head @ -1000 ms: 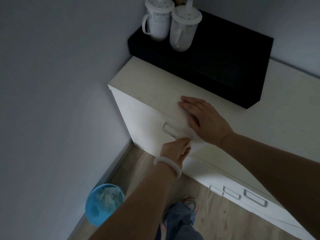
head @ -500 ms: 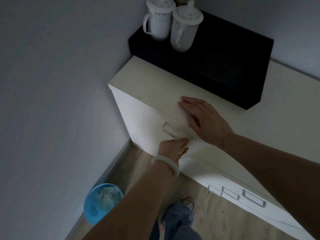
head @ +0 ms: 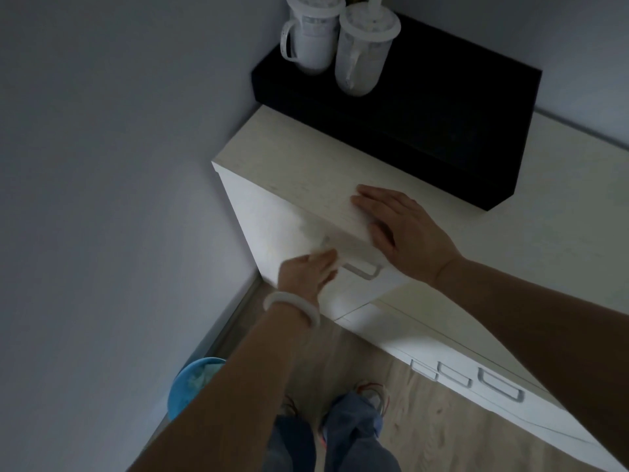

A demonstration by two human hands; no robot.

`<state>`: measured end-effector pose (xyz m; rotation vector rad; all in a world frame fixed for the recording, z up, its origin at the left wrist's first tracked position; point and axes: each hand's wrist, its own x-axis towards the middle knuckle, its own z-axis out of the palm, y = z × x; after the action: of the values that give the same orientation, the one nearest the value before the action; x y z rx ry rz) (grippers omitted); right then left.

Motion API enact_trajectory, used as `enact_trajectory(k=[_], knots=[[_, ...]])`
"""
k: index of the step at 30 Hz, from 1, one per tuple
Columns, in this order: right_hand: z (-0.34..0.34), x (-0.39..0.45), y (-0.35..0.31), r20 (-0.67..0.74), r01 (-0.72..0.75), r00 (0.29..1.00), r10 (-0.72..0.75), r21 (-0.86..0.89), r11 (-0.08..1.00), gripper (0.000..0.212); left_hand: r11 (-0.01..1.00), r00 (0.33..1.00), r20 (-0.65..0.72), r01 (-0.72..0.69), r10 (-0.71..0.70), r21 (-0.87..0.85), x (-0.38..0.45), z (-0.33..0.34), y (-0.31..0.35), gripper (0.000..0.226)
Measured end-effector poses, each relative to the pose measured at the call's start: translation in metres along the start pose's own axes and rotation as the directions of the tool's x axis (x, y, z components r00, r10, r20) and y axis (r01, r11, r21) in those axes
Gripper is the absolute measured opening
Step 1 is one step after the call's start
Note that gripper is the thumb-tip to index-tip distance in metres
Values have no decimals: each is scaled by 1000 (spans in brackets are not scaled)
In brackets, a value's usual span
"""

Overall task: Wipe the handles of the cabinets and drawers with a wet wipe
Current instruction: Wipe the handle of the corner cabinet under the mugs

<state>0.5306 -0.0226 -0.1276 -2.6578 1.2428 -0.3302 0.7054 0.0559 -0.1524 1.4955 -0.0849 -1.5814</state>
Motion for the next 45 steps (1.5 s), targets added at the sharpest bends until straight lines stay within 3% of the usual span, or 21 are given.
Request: enact_trajectory(k=[3,7,9,13,18,23,26,29,32,35,42,45], knots=[[0,0,-1,1,-7,1000,7,3,1000,48,998,1000,1,-16,16,59,-2,-2,0,15],[0,0,0,0,-5,1000,5,6,1000,49,967,970,202,84,-135,240,-19,11,-9,28],[0,0,0,5,-12,1000,12,7,1000,49,961,978,183,46,-99,272,-15,2,0,34],[-1,0,-1,4,-5,1000,5,-4,1000,49,979,988,150,-60,30,196,-2,-13,23,25],[-1,0,-1,5,-8,1000,8,-7,1000,48,991,989,145,-34,14,132,-3,2,33,16],[-1,0,-2,2,-10,1000,10,-5,1000,48,968,995,80,-73,56,239,7,1,27,19],[-2,0,-2,2,-15,1000,15,-6,1000,49,991,996,-5,-86,87,100,8,-2,15,14],[-2,0,-3,2,-17,1000,17,-10,1000,49,985,997,-55,-63,55,-161,-3,3,1,19],[-2,1,-3,1,-16,1000,16,-5,1000,49,959,995,-54,68,-86,-274,-17,18,-17,19],[-1,1,-2,19,-22,1000,22,-6,1000,50,945,981,37,193,-190,-263,-27,28,-33,28],[-1,1,-2,9,-13,1000,13,-12,1000,50,975,996,-83,-6,-13,-220,-4,8,-12,19],[-2,1,-2,8,-11,1000,11,-14,1000,50,994,995,-78,51,-59,-96,-14,25,-30,10]])
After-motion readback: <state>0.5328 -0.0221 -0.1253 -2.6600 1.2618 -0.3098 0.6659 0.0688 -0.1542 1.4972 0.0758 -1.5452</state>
